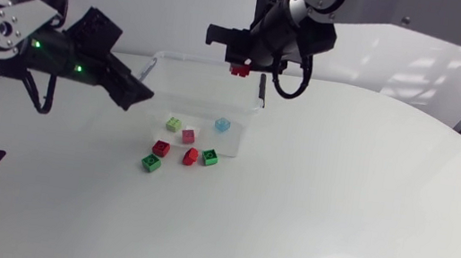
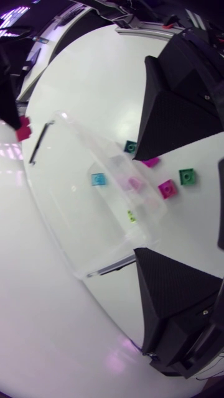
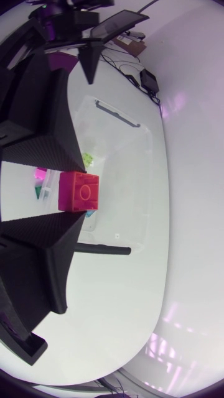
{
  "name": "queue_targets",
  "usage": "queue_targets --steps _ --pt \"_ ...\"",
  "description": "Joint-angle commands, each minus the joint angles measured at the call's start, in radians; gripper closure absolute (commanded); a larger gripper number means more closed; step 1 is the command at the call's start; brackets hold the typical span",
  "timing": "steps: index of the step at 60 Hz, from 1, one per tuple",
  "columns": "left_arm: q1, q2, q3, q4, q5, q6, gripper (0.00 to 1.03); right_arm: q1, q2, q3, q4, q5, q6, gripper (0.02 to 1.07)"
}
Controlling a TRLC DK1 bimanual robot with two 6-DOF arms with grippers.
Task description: Place the duplo bricks in the container
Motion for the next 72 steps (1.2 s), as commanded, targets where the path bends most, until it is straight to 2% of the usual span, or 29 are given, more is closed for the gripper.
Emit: queue_targets --steps 1,16,24,29,32,39,42,49,59,66,72 --pt "0.014 -0.020 -0.085 -0.004 0.016 0.060 0.06 -0.013 0.070 0.033 0.017 0.001 -0.022 0.80" --pt "0.028 0.039 -0.202 0.068 0.029 0.099 0.06 -0.039 0.187 0.133 0.017 0.001 -0.030 0.69" --pt "0.003 0.103 -0.231 0.110 0.029 0.099 0.06 -0.056 0.242 0.176 0.008 0.001 -0.036 0.58" --pt "-0.010 0.144 -0.253 0.159 0.029 0.102 0.06 -0.067 0.267 0.193 0.008 0.001 -0.045 0.55" --pt "-0.010 0.170 -0.256 0.176 0.029 0.110 0.06 -0.072 0.281 0.204 0.006 0.001 -0.051 0.49" --pt "-0.012 0.229 -0.256 0.182 0.029 0.145 0.06 -0.078 0.288 0.227 -0.031 0.000 -0.050 0.23" --pt "-0.014 0.250 -0.256 0.185 0.029 0.158 0.06 -0.076 0.278 0.224 -0.052 -0.002 -0.048 0.16" --pt "-0.015 0.289 -0.262 0.229 0.028 0.161 0.06 -0.059 0.210 0.148 -0.049 -0.004 -0.047 0.11" --pt "-0.024 0.325 -0.262 0.257 0.017 0.161 0.08 -0.012 0.083 -0.022 -0.014 -0.007 -0.045 0.11" --pt "-0.035 0.341 -0.265 0.268 0.006 0.162 0.13 0.037 -0.020 -0.157 0.032 -0.005 -0.048 0.10" --pt "-0.044 0.353 -0.269 0.271 -0.003 0.168 0.22 0.068 -0.072 -0.241 0.057 0.000 -0.050 0.10"
